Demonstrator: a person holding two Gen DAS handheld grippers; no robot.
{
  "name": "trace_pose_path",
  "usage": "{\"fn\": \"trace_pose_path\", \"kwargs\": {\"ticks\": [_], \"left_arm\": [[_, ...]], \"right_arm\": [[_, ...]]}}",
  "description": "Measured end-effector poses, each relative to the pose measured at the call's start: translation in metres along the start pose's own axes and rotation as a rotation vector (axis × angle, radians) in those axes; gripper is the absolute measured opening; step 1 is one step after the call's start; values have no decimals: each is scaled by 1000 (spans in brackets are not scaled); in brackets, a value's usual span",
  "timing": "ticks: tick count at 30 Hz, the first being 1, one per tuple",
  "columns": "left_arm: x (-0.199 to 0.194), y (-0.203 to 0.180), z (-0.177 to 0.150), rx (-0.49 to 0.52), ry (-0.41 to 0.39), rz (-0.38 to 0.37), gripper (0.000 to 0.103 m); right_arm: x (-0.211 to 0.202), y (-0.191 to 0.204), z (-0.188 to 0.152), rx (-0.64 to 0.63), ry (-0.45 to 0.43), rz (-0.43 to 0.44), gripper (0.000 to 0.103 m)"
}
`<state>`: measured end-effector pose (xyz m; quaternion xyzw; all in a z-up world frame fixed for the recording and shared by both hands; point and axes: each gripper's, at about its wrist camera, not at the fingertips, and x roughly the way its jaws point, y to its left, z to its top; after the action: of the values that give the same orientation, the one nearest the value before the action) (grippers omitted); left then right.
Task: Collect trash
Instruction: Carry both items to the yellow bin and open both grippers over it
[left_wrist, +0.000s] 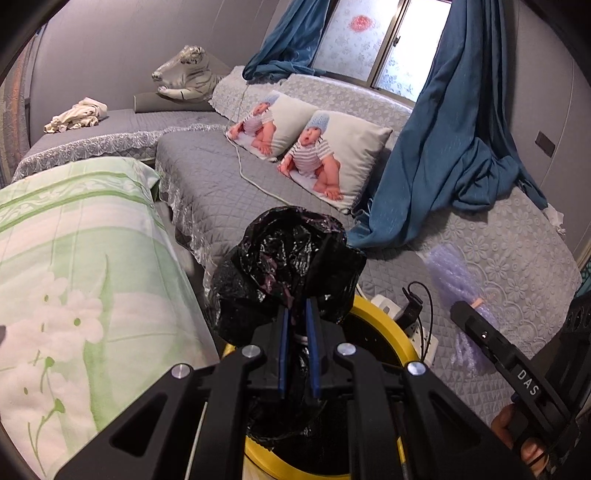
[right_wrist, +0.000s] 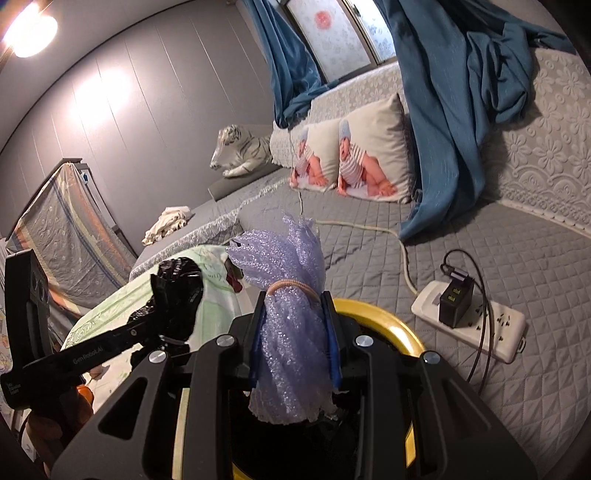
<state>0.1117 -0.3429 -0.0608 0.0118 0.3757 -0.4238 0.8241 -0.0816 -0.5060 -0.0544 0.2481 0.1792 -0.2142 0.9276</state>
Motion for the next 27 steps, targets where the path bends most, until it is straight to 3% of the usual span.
{"fn": "trace_pose_path", "kwargs": {"ticks": [7, 12, 14, 16, 17, 19, 22, 27], "left_arm": [[23, -7, -16, 13, 81, -24, 9], [24, -8, -19, 17, 80, -36, 11], [23, -8, -18, 5, 70, -37, 22], [20, -5, -17, -15, 58, -39, 43], [18, -4, -16, -25, 48, -36, 48], [13, -1, -15, -43, 23, -14, 61], [7, 5, -12, -74, 4, -25, 71], [-2, 11, -7, -86, -30, -9, 78]], "right_arm": [[15, -7, -11, 21, 61, -12, 26], [22, -13, -13, 46, 88, -5, 27], [22, -14, -13, 57, 88, -2, 29], [22, -17, -13, 68, 83, -16, 31], [21, -17, -13, 72, 81, -16, 32], [20, -19, -13, 81, 77, -22, 41], [18, -23, -12, 96, 65, -34, 49], [14, -27, -10, 115, 51, -49, 56]]}}
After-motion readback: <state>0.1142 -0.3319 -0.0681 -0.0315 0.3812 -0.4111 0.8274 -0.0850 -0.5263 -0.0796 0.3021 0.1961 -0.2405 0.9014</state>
